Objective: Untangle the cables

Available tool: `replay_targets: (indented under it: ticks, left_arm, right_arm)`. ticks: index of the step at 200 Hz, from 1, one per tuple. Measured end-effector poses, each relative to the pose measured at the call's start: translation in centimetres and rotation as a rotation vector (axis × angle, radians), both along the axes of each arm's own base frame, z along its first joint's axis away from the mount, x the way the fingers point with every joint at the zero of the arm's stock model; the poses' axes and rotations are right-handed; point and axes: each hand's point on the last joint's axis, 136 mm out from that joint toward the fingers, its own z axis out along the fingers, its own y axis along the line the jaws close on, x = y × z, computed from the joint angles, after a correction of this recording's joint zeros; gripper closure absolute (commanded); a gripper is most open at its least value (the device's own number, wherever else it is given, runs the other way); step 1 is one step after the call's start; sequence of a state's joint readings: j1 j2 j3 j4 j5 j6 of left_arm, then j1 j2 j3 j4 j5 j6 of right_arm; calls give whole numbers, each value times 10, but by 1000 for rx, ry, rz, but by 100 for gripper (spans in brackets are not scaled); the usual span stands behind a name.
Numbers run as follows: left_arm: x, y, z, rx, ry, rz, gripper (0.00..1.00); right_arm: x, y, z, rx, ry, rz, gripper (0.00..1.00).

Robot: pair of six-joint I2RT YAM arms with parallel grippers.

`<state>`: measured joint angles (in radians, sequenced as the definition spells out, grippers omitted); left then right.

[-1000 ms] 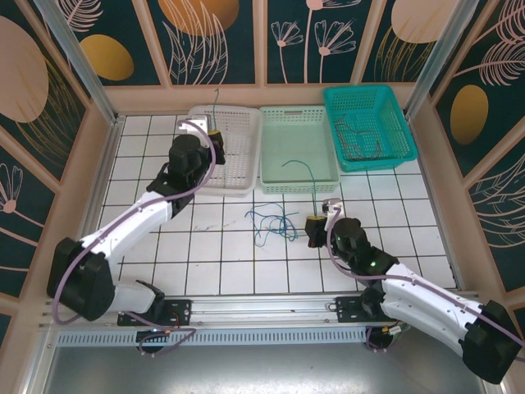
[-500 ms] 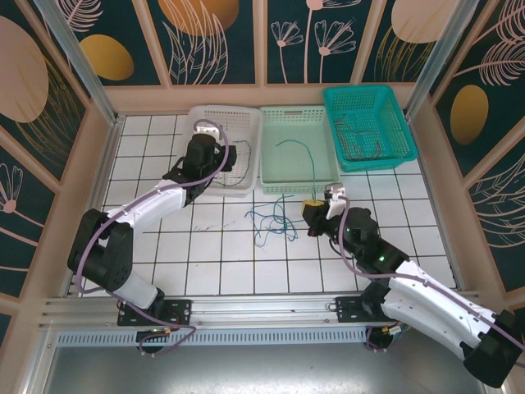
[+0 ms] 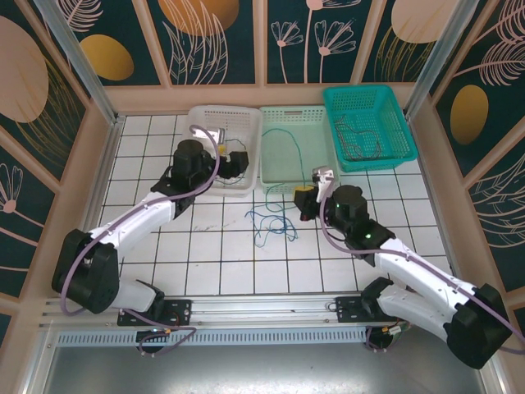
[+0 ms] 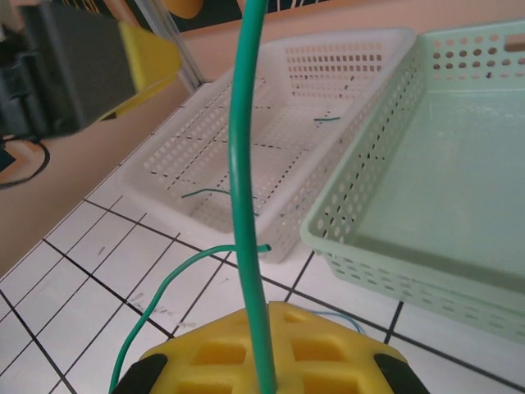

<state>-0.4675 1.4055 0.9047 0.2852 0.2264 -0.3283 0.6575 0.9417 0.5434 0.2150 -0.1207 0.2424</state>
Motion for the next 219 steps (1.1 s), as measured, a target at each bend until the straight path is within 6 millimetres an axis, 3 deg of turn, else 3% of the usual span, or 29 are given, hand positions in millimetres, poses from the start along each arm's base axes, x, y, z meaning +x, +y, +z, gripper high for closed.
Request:
replay_targets:
  ticks: [43,77,128,145,167,179,198,219]
  left_arm:
    - [-45,-42,-7,-51,19,-349,21]
    - [-74,-65,-16,-81,52,-554,22]
    - [-96,-86,-15,-83,51,-726,29]
    - [-98,-88,-17,-76,51,-744,42]
    - [-99,-89,-22,-72,61,-751,76]
    - [-98,-89,-22,-69,60,-746,89]
    - [-93,-88,-23,-62,62,-713,98]
    - [-82,-86,-21,-63,47,-645,100]
  right_arm:
    - [1,16,14,18,-37,84,100]
    - [-4,23,20,24,-52,141,100]
    - [-10,29,23,34,-60,192,100]
    - [-11,31,23,33,-61,202,100]
    - [-11,31,24,34,-62,204,100]
    - [-10,31,24,34,-62,202,100]
    - [-10,30,27,37,-69,197,100]
    - [-9,27,31,42,-82,181,100]
